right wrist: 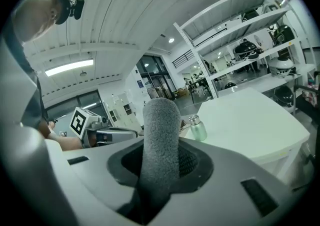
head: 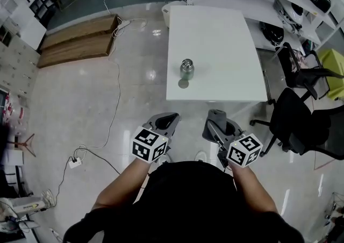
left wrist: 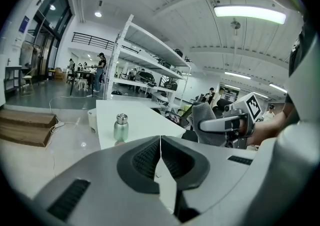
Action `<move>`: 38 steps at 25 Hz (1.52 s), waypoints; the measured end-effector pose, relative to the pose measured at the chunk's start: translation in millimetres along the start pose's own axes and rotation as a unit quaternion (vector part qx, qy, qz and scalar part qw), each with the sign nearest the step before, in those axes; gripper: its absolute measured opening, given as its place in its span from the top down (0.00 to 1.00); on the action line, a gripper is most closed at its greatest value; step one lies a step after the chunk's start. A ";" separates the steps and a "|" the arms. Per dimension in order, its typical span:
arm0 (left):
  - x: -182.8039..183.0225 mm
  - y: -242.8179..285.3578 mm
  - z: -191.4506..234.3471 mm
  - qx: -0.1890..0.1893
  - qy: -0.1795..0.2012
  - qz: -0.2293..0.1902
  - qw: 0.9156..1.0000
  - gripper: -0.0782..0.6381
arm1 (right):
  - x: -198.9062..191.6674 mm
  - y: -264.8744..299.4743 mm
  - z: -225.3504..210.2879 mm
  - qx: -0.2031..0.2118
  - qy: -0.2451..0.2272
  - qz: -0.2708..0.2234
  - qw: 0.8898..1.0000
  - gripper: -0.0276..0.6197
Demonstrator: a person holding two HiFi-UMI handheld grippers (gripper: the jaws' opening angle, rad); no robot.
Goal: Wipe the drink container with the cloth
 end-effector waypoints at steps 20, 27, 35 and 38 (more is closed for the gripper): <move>-2.2 -3.4 8.9 -0.009 0.016 0.007 1.000 0.87 | -11.0 11.3 6.6 -0.012 0.002 0.000 1.000 0.79; -2.0 -4.1 10.7 -0.008 0.015 0.006 1.000 0.87 | -11.7 10.6 6.5 -0.013 0.007 0.001 1.000 0.79; 3.2 -5.6 9.5 -0.006 0.013 -0.002 1.000 0.87 | -9.1 6.5 9.3 -0.013 0.005 -0.001 1.000 0.79; 3.7 -5.2 7.9 -0.005 0.012 -0.004 1.000 0.87 | -10.6 3.3 9.9 -0.012 0.005 0.000 1.000 0.79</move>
Point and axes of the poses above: the fingertips, and each gripper's own axes: y forward along the fingers, z to its left, x out of its top, the point moved 5 cm from there along -y, backward along the fingers, and after that the axes turned 12 degrees about x, right-handed, at the moved point
